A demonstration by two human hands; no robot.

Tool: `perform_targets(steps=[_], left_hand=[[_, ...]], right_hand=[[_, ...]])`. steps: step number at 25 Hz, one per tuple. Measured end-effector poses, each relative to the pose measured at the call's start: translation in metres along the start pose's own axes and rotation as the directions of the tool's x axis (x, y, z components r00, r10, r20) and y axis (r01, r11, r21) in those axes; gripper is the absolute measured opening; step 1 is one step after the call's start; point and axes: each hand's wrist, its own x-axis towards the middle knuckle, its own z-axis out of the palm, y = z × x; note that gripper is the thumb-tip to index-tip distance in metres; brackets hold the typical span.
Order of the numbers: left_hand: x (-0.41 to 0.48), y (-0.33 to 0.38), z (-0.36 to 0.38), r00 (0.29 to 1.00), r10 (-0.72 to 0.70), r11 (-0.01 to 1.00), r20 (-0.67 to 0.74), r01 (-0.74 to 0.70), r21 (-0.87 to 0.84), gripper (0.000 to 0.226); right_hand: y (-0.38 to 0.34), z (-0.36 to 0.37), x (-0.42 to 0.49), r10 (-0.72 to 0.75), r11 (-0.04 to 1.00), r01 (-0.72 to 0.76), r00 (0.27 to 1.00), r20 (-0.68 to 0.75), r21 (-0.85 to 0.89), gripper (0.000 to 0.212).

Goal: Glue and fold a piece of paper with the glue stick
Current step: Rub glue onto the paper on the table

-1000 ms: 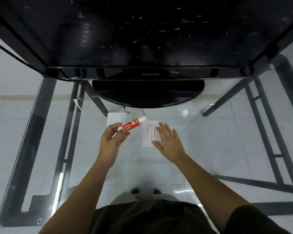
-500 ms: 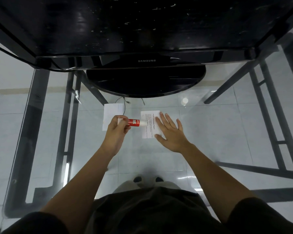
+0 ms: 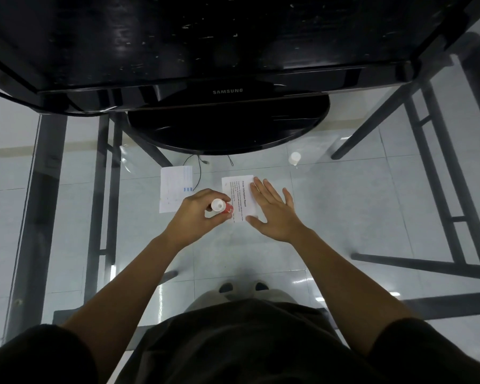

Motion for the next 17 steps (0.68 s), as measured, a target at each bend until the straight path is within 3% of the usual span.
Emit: perform_targets(steps=[3,7,13,17], left_hand=[[0.0035,0.0,0.0022,0.997,0.02,0.996,0.071,-0.026,0.08,0.027],[0.0076,-0.0007,0.0031,0.993,0.02,0.998,0.116,-0.027,0.061,0.021],[0.0034,-0.0009,0.0055,0.997,0.038,0.997,0.067,-0.042,0.057,0.031],[0.005,0.003,0.0032,0.992,0.037,0.995,0.117,-0.047,0.083,0.027]], right_hand=[[0.0001,0.0001,0.0003,-0.002,1.0,0.002,1.0,-0.004,0.014,0.079],[0.0009,0.0003,0.0011,0.001,1.0,-0.001,1.0,-0.002,0.029,0.079],[0.0005,-0.0006,0.0006,-0.004,0.999,0.004,1.0,-0.002,0.034,0.079],[0.0,-0.001,0.0009,-0.003,0.999,0.003,1.0,0.0,0.038,0.08]])
